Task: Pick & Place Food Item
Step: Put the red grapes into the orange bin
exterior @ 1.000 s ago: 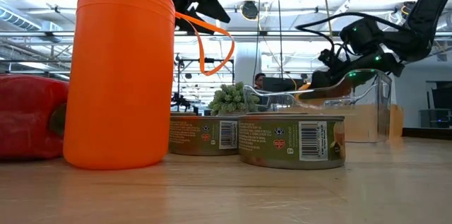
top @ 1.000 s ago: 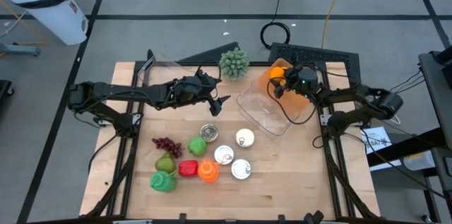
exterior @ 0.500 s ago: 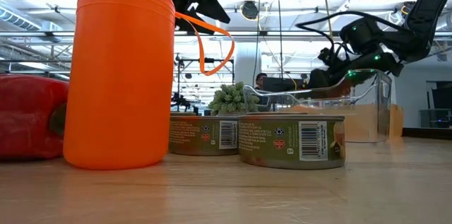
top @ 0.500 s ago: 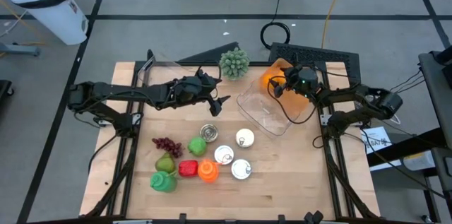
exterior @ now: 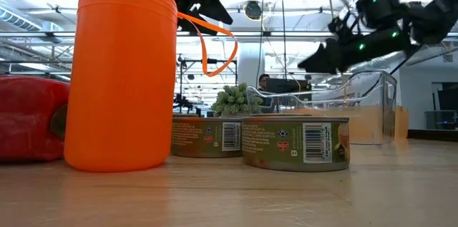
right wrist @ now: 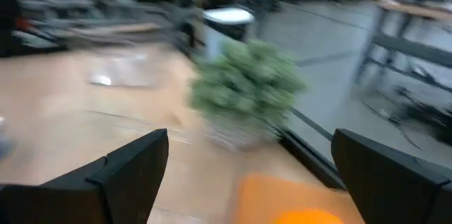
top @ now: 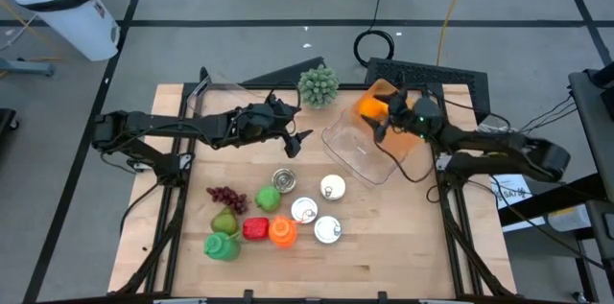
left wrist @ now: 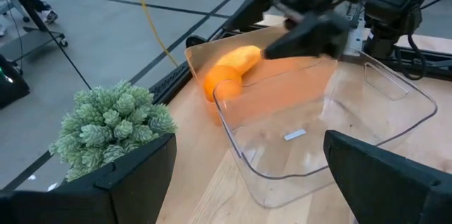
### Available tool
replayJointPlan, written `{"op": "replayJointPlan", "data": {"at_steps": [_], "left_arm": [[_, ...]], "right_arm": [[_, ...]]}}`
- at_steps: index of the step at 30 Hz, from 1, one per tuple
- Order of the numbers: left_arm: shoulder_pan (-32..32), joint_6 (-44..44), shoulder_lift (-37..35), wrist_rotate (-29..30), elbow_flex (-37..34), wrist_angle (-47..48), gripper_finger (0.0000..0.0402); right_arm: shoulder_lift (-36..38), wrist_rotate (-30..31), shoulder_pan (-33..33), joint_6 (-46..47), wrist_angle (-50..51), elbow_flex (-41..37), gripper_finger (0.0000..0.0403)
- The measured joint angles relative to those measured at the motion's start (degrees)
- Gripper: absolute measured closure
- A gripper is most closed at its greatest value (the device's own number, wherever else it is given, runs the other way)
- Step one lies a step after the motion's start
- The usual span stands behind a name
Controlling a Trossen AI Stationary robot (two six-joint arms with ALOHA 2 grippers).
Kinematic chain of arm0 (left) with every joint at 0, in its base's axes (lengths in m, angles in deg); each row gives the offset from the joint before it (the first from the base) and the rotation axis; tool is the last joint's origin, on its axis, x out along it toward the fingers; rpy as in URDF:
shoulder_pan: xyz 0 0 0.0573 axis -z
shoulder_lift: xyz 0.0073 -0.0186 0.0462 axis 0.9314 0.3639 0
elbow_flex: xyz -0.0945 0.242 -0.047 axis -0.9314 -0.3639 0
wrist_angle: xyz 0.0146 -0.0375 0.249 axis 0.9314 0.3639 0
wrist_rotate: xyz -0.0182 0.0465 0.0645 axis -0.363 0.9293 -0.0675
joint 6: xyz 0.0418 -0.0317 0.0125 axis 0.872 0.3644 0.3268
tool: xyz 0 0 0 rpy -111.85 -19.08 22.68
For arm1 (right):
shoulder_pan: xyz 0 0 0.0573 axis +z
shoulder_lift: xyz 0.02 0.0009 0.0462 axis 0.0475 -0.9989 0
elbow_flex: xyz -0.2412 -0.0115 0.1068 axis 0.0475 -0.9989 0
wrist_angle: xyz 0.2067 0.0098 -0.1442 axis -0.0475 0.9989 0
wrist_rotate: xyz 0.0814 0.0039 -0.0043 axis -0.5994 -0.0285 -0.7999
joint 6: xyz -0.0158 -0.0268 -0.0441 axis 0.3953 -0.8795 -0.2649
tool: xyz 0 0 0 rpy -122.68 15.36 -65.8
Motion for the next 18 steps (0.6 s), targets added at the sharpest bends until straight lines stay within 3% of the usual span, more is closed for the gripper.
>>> {"op": "replayJointPlan", "data": {"at_steps": [10, 14, 18], "left_arm": [[0.01, -0.55, 0.0, -0.06, 0.0, -6.14, 0.0034], [0.28, -8.59, -0.01, -2.77, 0.0, -6.31, 0.0034], [-0.1, -11.02, -0.11, -4.51, 0.0, -4.34, 0.0034]], "right_arm": [[14.77, -17.81, 11.47, 6.01, 13.08, 0.0, 0.0025], [16.6, -18.07, 14.03, 5.22, 14.11, 0.0, 0.0025], [16.74, -18.0, 14.36, 4.9, 14.88, 0.0, 0.0025]]}}
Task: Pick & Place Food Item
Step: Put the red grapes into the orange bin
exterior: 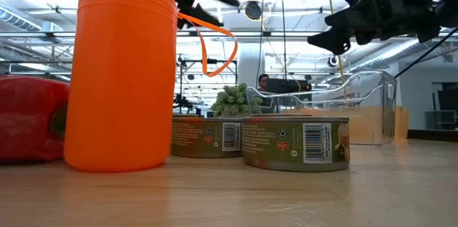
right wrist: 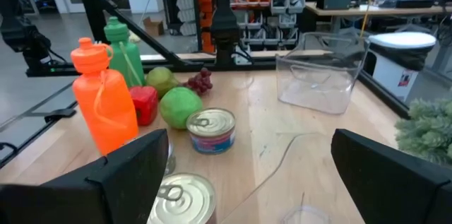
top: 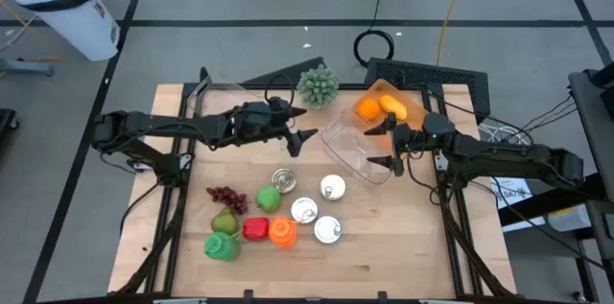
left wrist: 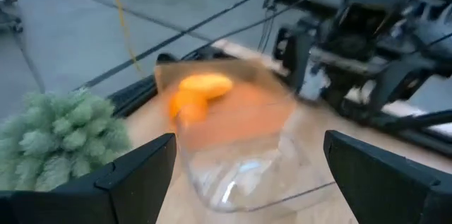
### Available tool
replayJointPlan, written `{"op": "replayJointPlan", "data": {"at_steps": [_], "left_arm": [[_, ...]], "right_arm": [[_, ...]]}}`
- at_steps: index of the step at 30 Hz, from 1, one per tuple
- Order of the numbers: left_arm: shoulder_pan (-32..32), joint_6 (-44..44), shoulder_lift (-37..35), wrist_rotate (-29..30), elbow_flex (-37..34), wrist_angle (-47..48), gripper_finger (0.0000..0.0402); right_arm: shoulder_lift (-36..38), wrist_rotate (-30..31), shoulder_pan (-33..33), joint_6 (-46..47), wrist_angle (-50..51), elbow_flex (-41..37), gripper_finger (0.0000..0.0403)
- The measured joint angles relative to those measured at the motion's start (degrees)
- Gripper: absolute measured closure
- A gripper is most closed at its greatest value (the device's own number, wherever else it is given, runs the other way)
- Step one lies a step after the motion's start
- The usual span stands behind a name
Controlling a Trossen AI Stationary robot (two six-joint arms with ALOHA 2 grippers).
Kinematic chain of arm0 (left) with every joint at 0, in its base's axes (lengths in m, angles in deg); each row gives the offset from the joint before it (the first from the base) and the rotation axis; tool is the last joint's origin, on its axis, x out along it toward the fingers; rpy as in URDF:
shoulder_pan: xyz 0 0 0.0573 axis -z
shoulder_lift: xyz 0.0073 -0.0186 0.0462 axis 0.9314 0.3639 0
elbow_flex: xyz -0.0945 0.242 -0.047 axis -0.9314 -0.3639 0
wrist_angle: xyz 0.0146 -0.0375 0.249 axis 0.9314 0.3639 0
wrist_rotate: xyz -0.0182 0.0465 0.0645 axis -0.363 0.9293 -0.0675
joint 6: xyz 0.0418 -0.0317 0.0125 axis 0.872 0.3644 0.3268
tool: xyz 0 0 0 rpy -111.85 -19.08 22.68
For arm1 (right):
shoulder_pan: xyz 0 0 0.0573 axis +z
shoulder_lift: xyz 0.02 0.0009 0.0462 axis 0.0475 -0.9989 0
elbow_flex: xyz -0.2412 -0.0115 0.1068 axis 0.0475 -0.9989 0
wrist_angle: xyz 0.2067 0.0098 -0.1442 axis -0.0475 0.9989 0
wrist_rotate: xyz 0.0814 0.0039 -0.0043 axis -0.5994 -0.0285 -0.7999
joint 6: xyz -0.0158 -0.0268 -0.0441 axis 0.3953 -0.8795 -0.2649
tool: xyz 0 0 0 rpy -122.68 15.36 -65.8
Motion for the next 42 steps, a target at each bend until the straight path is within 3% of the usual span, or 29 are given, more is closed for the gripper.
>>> {"op": "replayJointPlan", "data": {"at_steps": [3, 9, 21, 31, 42], "left_arm": [[0.42, -6.71, -0.71, -0.25, 0.0, 9.72, 0.0034], [5.45, -17.68, -0.46, -8.16, -0.02, 29.29, 0.0034], [17.28, -29.24, -0.07, -10.4, -0.02, 58.38, 0.0034], [23.96, -36.15, 1.34, -7.41, -0.02, 61.93, 0.0034], [26.57, -36.61, 10.59, -9.89, -0.02, 62.67, 0.0034]], "right_arm": [[0.0, 0.03, -0.02, -0.41, 1.18, 0.0, 0.0025], [-0.04, 0.03, -0.04, -2.07, 2.51, -0.02, 0.0025], [-0.07, 0.11, -0.07, -2.42, 2.53, -0.02, 0.0025], [-0.07, 0.17, -0.07, -2.92, 2.53, -0.02, 0.0025], [-0.09, 0.23, -0.09, -3.03, 2.53, -0.02, 0.0026]]}}
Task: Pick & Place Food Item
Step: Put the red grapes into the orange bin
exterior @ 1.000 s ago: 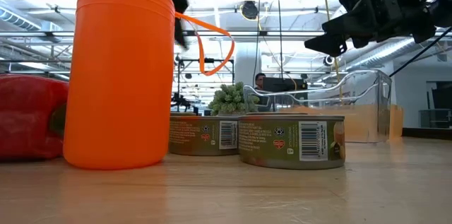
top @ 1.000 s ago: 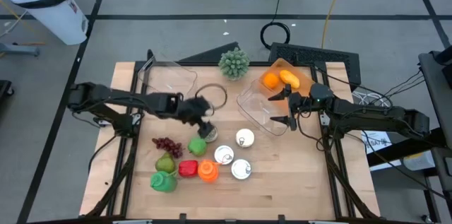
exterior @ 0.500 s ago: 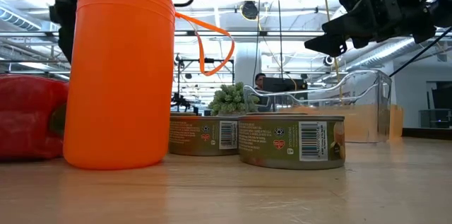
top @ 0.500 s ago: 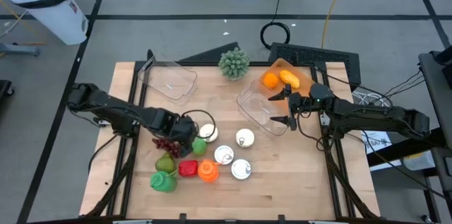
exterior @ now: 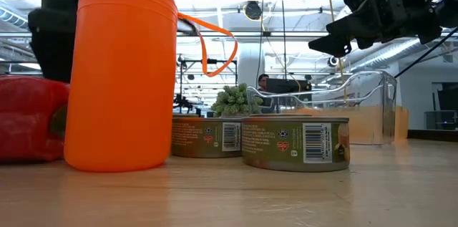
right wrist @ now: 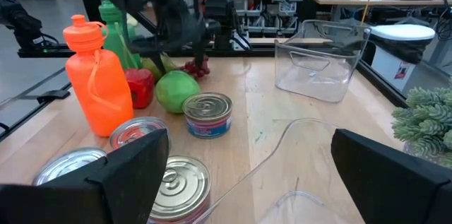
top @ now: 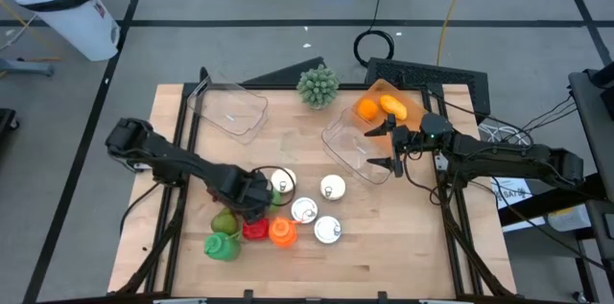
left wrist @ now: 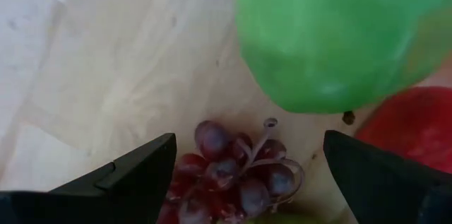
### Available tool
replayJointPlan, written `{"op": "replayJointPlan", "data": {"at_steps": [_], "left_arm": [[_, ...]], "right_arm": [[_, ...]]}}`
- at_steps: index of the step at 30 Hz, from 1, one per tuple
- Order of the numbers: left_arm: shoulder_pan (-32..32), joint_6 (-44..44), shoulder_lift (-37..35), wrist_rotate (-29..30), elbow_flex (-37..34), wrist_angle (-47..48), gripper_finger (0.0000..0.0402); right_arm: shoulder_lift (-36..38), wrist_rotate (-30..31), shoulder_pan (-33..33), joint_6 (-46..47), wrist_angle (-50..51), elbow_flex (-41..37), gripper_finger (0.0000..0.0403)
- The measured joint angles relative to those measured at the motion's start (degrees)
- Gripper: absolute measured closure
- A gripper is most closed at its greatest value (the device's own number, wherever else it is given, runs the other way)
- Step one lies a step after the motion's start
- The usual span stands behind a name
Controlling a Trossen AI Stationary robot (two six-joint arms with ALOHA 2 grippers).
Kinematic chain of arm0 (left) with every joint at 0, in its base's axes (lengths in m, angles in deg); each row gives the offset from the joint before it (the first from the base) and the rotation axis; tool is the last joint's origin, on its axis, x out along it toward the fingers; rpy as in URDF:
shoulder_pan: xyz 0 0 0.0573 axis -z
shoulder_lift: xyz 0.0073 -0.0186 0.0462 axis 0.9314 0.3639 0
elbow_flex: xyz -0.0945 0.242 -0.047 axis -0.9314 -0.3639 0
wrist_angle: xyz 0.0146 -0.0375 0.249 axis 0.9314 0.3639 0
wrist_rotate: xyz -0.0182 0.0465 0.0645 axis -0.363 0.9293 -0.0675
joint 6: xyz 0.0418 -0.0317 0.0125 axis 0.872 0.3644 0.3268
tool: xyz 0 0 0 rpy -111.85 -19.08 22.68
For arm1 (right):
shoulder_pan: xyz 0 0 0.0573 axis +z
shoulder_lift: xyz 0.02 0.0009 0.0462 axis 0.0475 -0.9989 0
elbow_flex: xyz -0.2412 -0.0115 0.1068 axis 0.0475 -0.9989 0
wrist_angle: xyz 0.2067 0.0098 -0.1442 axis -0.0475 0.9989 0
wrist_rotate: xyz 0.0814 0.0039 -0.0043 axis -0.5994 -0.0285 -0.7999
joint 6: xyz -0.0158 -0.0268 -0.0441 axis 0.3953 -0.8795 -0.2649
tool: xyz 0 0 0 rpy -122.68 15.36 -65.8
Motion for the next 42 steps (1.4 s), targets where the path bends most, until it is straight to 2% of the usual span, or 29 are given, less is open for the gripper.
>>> {"op": "replayJointPlan", "data": {"at_steps": [4, 9, 12, 24, 30, 34, 42], "left_arm": [[-0.04, 0.14, 3.27, -3.86, 0.0, 0.03, 0.0034], [0.0, 1.7, 6.0, -5.07, 0.0, 0.07, 0.0037], [-0.15, 1.77, 6.41, -5.07, 0.0, 0.11, 0.0062], [-1.72, 2.29, 6.37, -4.63, 0.0, 0.01, 0.029], [-4.45, 4.67, 6.22, -7.9, 0.0, 0.05, 0.0386], [-6.04, 4.77, 4.45, -7.19, 0.56, 0.65, 0.038], [-6.69, 4.31, -4.09, 4.54, 5.05, 6.25, 0.0391]], "right_arm": [[0.0, 0.0, 0.0, 0.0, 0.0, 0.0, 0.0026], [0.0, 0.0, 0.0, 0.0, 0.0, 0.0, 0.0026], [0.0, 0.0, 0.0, 0.0, 0.0, 0.0, 0.0026], [0.0, 0.07, 0.0, 0.0, 0.0, -0.02, 0.0026], [0.0, 0.07, 0.0, 0.02, 0.0, -0.02, 0.0026], [0.0, 0.1, 0.0, 0.02, 0.0, -0.02, 0.0026], [0.0, 0.26, 0.0, 0.02, 0.0, -0.02, 0.0026]]}}
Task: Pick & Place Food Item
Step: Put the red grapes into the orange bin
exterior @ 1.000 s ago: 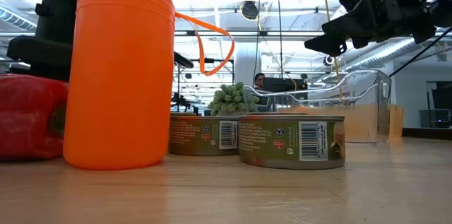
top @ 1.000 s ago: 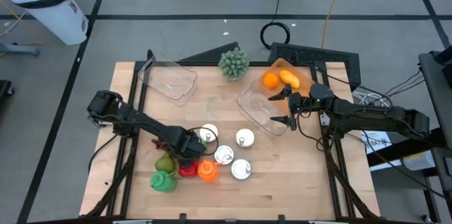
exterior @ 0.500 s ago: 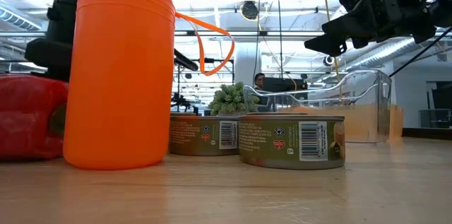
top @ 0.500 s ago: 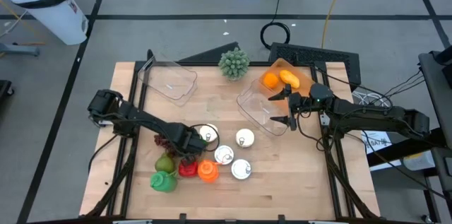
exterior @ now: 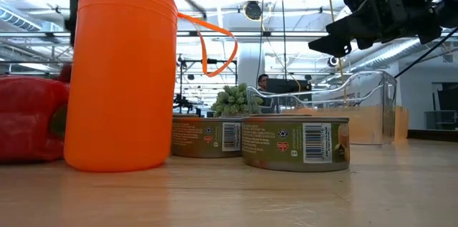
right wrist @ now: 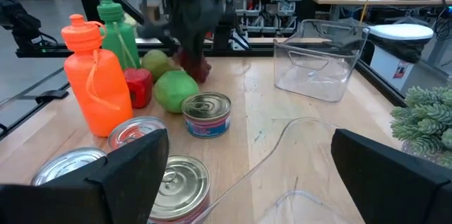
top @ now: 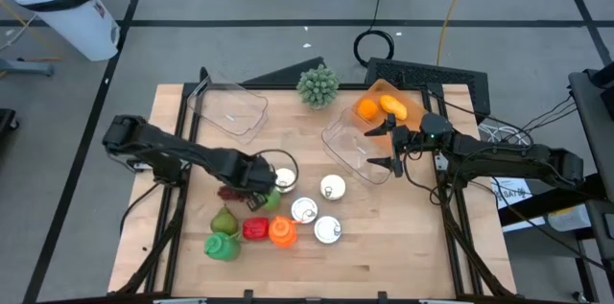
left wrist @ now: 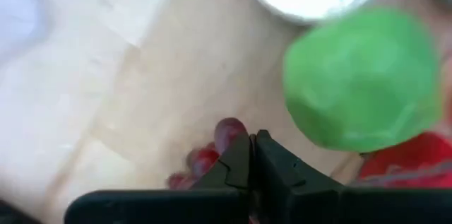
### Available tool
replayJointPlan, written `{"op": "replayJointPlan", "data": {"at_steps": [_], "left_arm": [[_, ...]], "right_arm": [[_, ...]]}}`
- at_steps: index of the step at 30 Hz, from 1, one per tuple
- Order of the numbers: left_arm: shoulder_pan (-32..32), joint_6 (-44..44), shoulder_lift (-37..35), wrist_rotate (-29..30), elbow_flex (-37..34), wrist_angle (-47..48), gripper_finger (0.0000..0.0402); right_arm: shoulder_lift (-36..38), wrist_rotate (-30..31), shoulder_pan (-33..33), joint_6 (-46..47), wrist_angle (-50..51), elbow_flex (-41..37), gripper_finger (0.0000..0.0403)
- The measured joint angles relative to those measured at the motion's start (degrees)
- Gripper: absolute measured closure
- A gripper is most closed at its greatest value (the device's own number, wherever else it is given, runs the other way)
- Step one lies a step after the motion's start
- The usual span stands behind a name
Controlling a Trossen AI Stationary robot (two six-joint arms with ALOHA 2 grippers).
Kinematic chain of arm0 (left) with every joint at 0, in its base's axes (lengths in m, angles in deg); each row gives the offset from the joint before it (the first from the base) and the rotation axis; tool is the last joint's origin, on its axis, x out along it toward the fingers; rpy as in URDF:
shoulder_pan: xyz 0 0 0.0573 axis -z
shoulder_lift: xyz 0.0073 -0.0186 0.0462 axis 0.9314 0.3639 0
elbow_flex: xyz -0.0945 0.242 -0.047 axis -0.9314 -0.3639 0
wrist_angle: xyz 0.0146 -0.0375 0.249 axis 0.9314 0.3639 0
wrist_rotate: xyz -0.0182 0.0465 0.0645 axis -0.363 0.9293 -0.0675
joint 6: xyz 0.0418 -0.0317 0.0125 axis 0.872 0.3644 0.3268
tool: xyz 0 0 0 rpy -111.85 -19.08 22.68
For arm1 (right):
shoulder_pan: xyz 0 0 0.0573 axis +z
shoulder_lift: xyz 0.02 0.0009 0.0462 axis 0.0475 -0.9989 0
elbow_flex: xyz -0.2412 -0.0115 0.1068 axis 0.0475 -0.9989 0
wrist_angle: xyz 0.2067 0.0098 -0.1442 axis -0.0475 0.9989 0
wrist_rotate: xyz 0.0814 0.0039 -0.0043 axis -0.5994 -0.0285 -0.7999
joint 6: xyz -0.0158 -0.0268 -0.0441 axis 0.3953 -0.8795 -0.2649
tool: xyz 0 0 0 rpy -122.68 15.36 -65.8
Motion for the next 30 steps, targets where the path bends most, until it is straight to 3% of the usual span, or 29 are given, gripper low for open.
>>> {"op": "replayJointPlan", "data": {"at_steps": [6, 11, 14, 18, 24, 30], "left_arm": [[0.42, -1.07, -6.94, 10.4, 5.38, 3.9, 0.0387], [1.22, 3.43, -11.0, 21.7, 9.6, 2.75, 0.0387], [1.22, 9.49, -12.11, 29.56, 11.37, -0.39, 0.0384], [0.34, 19.22, -12.7, 40.01, 11.67, -13.37, 0.0394], [-3.46, 34.42, -9.99, 39.32, 11.71, -36.47, 0.0382], [-7.25, 45.29, -2.73, 38.42, 11.71, -52.96, 0.039]], "right_arm": [[0.0, 0.0, 0.0, 0.0, -0.04, 0.0, 0.0026], [0.02, 0.0, 0.0, -0.1, -0.5, 0.0, 0.0026], [0.0, 0.0, 0.0, -0.2, -0.73, 0.0, 0.0026], [0.0, 0.0, 0.02, -0.22, -1.44, 0.0, 0.0026], [0.0, 0.0, 0.02, -0.26, -1.61, 0.0, 0.0026], [-0.5, -0.03, 1.15, 2.32, -4.02, 0.0, 0.0026]]}}
